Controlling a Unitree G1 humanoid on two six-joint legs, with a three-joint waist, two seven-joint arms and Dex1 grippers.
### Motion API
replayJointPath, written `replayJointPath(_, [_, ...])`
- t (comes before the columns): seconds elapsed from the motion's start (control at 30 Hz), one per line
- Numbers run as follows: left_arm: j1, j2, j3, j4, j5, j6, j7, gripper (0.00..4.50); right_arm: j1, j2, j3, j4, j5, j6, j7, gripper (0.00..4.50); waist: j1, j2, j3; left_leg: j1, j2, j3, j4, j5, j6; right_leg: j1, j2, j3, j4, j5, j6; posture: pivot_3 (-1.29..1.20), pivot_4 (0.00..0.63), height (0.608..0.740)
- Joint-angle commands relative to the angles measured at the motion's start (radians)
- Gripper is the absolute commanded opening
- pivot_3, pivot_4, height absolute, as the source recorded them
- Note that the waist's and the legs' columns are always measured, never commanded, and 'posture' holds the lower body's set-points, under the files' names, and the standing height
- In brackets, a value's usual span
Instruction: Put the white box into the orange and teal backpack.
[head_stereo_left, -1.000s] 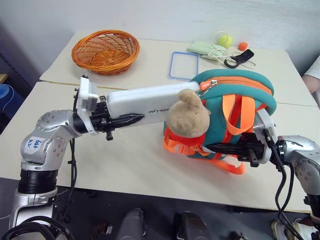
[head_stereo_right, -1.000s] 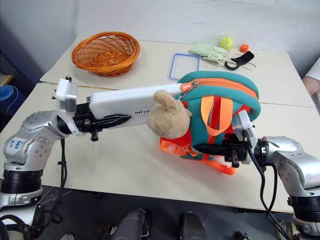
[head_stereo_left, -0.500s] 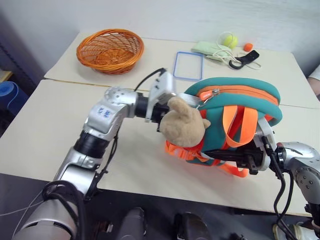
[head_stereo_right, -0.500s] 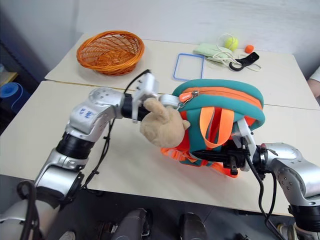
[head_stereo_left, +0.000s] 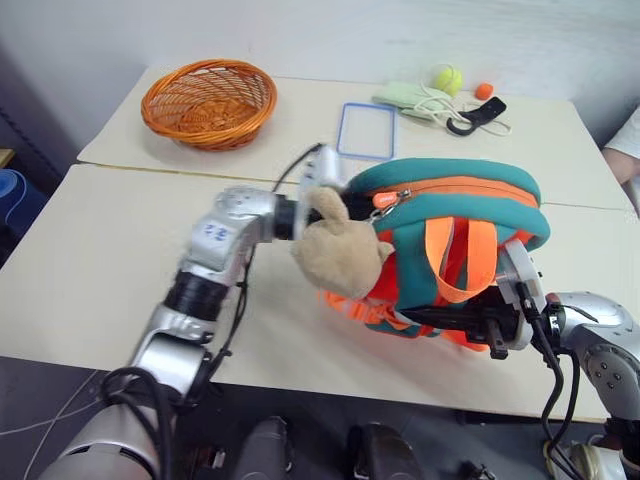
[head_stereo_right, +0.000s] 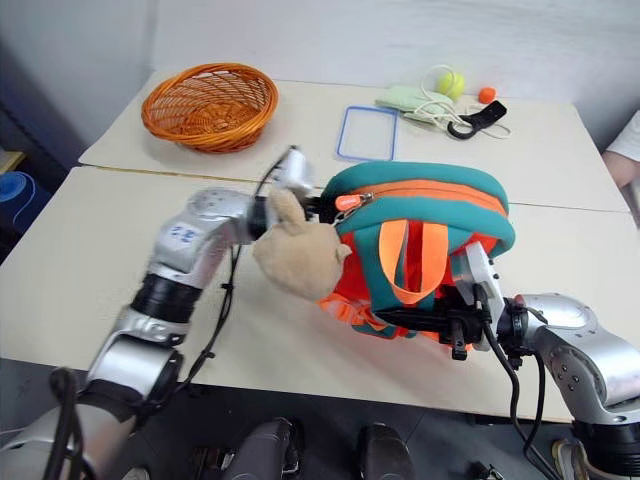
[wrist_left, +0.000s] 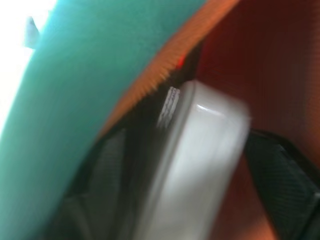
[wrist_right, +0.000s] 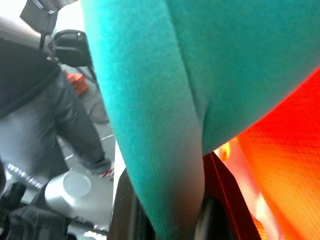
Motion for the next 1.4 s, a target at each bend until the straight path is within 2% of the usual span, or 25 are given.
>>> replayJointPath(0.03, [0.013, 0.151, 0.078, -0.038, -0.062, 0.020, -0.147, 4.47, -0.010, 0.012, -0.011, -0.024, 0.015, -0.019, -0.004, 0.01, 0.002, 0.000, 0.000, 0.000, 0.000, 0.000, 0.000, 0.000, 0.000, 0.000, 0.000, 0.000, 0.001, 0.000, 0.000, 0.00, 0.150, 0.740])
replayJointPath(0.1, [0.033, 0.255, 0.088, -0.020, -0.038, 0.006, -0.206, 4.47, -0.018, 0.022, -0.003, -0.019, 0.015, -0.019, -0.005, 0.01, 0.002, 0.000, 0.000, 0.001, -0.001, -0.001, 0.001, 0.000, 0.000, 0.001, -0.001, 0.000, 0.000, 0.000, 0.000, 0.00, 0.150, 0.740])
replayJointPath(0.17, [0.050, 0.321, 0.139, -0.042, -0.079, 0.037, -0.219, 4.47, -0.034, 0.030, 0.006, -0.005, 0.005, -0.026, -0.007, 0.01, 0.002, 0.000, 0.000, 0.001, -0.001, 0.000, 0.001, -0.001, 0.001, 0.001, -0.001, 0.000, 0.000, 0.000, 0.000, 0.00, 0.150, 0.740])
replayJointPath(0.27, [0.097, 0.332, 0.204, -0.147, -0.154, 0.088, -0.178, 4.47, -0.061, 0.039, 0.020, 0.023, -0.016, -0.037, -0.004, 0.01, 0.006, 0.000, 0.000, 0.000, -0.002, -0.001, 0.001, -0.001, 0.002, 0.001, -0.002, 0.001, 0.001, 0.000, 0.000, 0.00, 0.150, 0.740])
replayJointPath(0.5, [0.184, 0.200, 0.194, -0.444, -0.261, 0.181, 0.028, 4.47, -0.096, 0.045, 0.044, 0.060, -0.026, -0.028, 0.014, 0.01, 0.004, 0.000, 0.000, 0.000, -0.002, -0.002, 0.002, -0.002, 0.003, 0.002, -0.003, 0.001, 0.000, 0.000, 0.000, 0.00, 0.150, 0.740])
replayJointPath(0.67, [0.217, 0.086, 0.141, -0.544, -0.231, 0.169, 0.193, 4.47, -0.121, 0.055, 0.059, 0.070, -0.029, -0.029, 0.009, 0.01, -0.001, 0.000, 0.000, 0.001, -0.002, -0.001, 0.001, -0.001, 0.002, 0.002, -0.002, 0.001, 0.001, 0.000, 0.000, 0.00, 0.150, 0.740])
replayJointPath(0.77, [0.221, 0.007, 0.160, -0.542, -0.279, 0.184, 0.281, 3.97, -0.134, 0.084, 0.050, 0.072, 0.006, -0.011, -0.019, 0.01, 0.002, 0.000, 0.000, 0.001, -0.002, -0.001, 0.002, -0.001, 0.002, 0.002, -0.002, 0.001, 0.002, 0.000, 0.000, 0.00, 0.150, 0.740])
replayJointPath(0.83, [0.229, 0.004, 0.143, -0.564, -0.281, 0.192, 0.287, 3.45, -0.140, 0.094, 0.049, 0.071, 0.010, -0.007, -0.029, 0.01, 0.002, 0.000, 0.000, 0.001, -0.002, -0.002, 0.002, -0.001, 0.002, 0.002, -0.002, 0.001, 0.002, 0.000, 0.000, 0.00, 0.150, 0.740])
replayJointPath(1.0, [0.253, 0.080, 0.117, -0.559, -0.246, 0.173, 0.242, 2.02, -0.150, 0.112, 0.049, 0.074, 0.005, -0.013, -0.047, 0.01, 0.001, 0.000, 0.000, 0.001, -0.002, -0.001, 0.001, -0.001, 0.002, 0.002, -0.002, 0.001, 0.002, 0.000, 0.000, 0.00, 0.150, 0.740])
replayJointPath(1.17, [0.222, 0.133, 0.155, -0.481, -0.220, 0.130, 0.228, 1.02, -0.154, 0.152, 0.029, 0.076, 0.030, -0.005, -0.088, 0.01, 0.001, 0.000, 0.000, 0.001, -0.002, -0.001, 0.002, -0.001, 0.002, 0.002, -0.002, 0.001, 0.001, 0.000, 0.000, 0.00, 0.150, 0.740])
replayJointPath(1.3, [0.145, 0.177, 0.251, -0.329, -0.232, 0.107, 0.243, 0.91, -0.148, 0.153, 0.024, 0.069, 0.027, -0.002, -0.095, 0.01, 0.001, 0.000, 0.000, 0.001, -0.002, -0.001, 0.001, -0.001, 0.002, 0.001, -0.001, 0.001, 0.002, 0.000, 0.000, 0.00, 0.150, 0.740])
replayJointPath(1.4, [0.113, 0.249, 0.242, -0.183, -0.139, 0.048, 0.229, 0.91, -0.138, 0.151, 0.017, 0.063, 0.027, -0.006, -0.100, 0.01, -0.001, 0.000, 0.000, 0.001, -0.002, 0.000, 0.001, -0.001, 0.002, 0.001, -0.001, 0.001, 0.002, 0.000, 0.000, 0.00, 0.150, 0.740])
